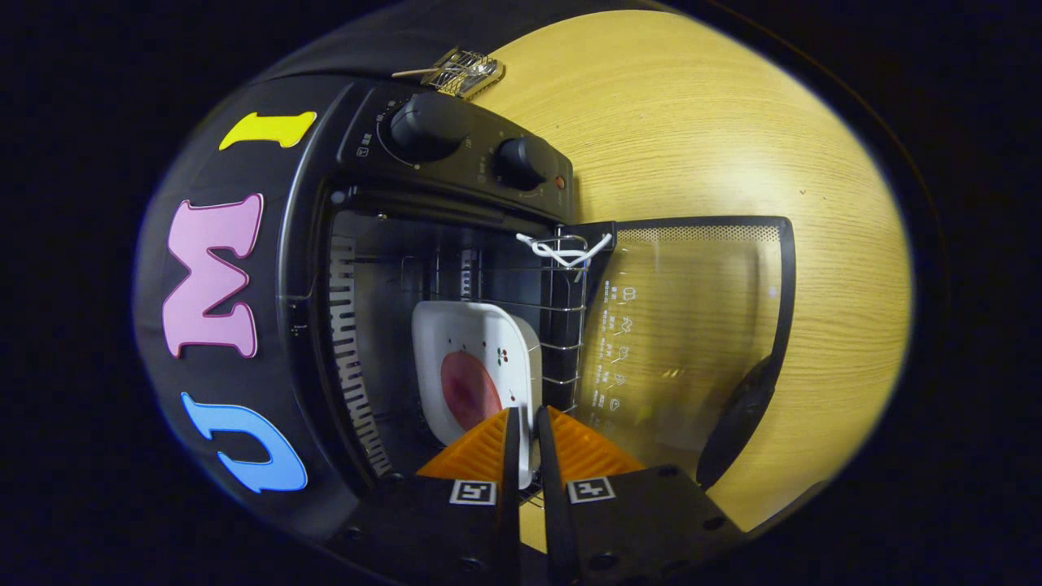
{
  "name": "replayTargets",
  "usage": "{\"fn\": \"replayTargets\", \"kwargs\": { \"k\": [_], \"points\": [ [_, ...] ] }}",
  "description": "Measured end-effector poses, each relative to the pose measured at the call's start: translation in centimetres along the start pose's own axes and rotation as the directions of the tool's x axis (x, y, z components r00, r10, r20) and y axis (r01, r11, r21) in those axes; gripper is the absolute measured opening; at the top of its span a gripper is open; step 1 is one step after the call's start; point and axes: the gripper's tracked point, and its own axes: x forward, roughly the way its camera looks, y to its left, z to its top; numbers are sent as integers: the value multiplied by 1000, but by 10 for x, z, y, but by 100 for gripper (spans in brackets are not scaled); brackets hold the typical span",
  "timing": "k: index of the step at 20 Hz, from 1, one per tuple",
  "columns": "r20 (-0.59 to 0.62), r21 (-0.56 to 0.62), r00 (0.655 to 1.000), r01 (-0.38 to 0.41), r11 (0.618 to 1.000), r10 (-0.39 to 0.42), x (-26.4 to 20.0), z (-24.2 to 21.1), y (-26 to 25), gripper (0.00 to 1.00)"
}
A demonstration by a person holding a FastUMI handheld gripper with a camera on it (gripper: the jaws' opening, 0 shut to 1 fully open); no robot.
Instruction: Open the toaster oven, put the food inside, and close the toaster oven door.
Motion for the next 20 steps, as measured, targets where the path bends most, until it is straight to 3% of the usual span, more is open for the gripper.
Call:
{"fn": "replayTargets", "kwargs": {
  "k": [1, 4, 5, 7, 14, 17, 20],
  "points": [
    [-5, -5, 1000, -5, 1000, 5, -1, -1, 1, 34],
    [-17, -17, 1000, -6, 1000, 6, -7, 0, 0, 62],
    [-24, -23, 1000, 1, 1000, -2, -10, -1, -2, 78],
    [-52, -34, 999, 9, 999, -11, -16, -6, -4, 99],
    [-158, -174, 987, -26, 984, -2, -55, -8, -3, 99],
    [-183, -343, 983, -96, 935, 33, -81, -4, 7, 99],
    [-202, -497, 978, -149, 855, 53, -104, 0, 9, 99]
  ]
}}
